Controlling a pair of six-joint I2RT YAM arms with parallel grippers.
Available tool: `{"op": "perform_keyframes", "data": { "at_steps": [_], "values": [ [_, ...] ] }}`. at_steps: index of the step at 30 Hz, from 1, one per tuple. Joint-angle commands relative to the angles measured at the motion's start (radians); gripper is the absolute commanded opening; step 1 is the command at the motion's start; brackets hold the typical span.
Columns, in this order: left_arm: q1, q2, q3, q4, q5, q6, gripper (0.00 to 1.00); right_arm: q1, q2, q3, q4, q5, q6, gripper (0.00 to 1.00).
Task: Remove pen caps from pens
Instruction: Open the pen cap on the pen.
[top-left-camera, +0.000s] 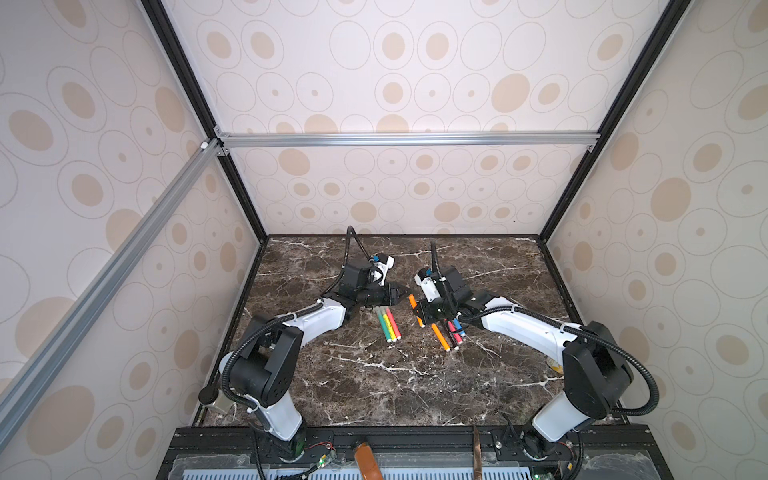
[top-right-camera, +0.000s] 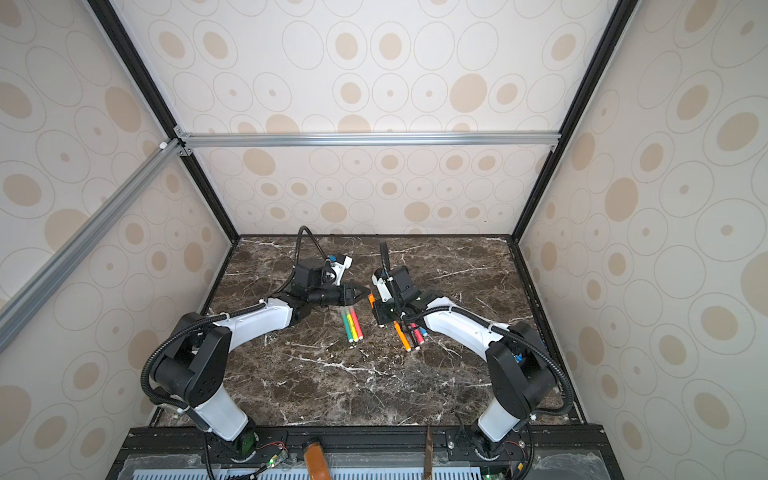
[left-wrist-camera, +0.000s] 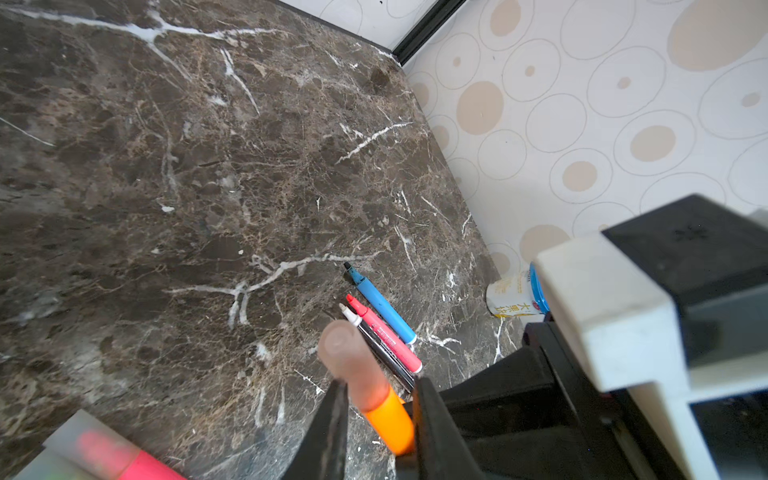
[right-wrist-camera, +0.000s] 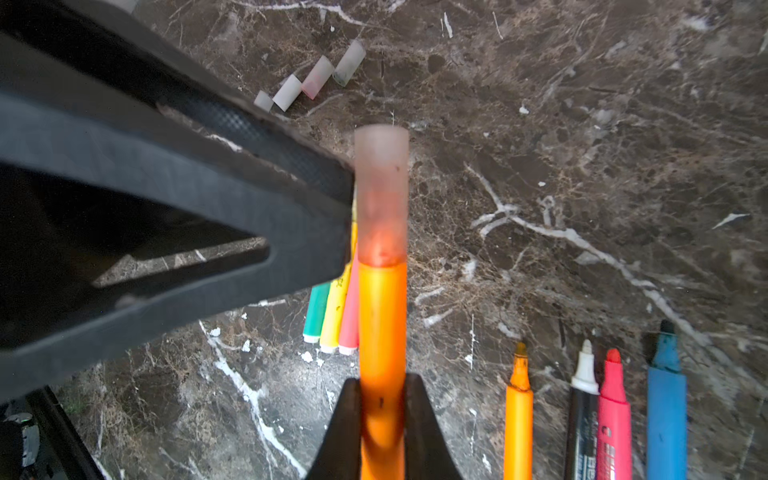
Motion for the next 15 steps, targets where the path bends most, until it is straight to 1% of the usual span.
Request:
{"op": "perform_keyframes", "data": {
  "at_steps": [1,11,13,15],
  "values": [
    [-0.008,0.021,0.047,0.068,0.030,-0.034,0.28,0.005,-0.031,-0.017,0.044,-0.033,0.001,0.00],
    [-0.010,0.066,0.084,0.063,0.023,-0.040,0.29,0.005,-0.073,-0.062,0.100,-0.028,0.007,0.00],
    [-0.010,0.073,0.089,0.063,0.022,-0.042,0.30,0.004,-0.077,-0.066,0.102,-0.028,0.008,0.00],
    [-0.012,0.080,0.092,0.068,0.022,-0.045,0.34,0.004,-0.078,-0.070,0.103,-0.028,0.009,0.00]
  ]
}}
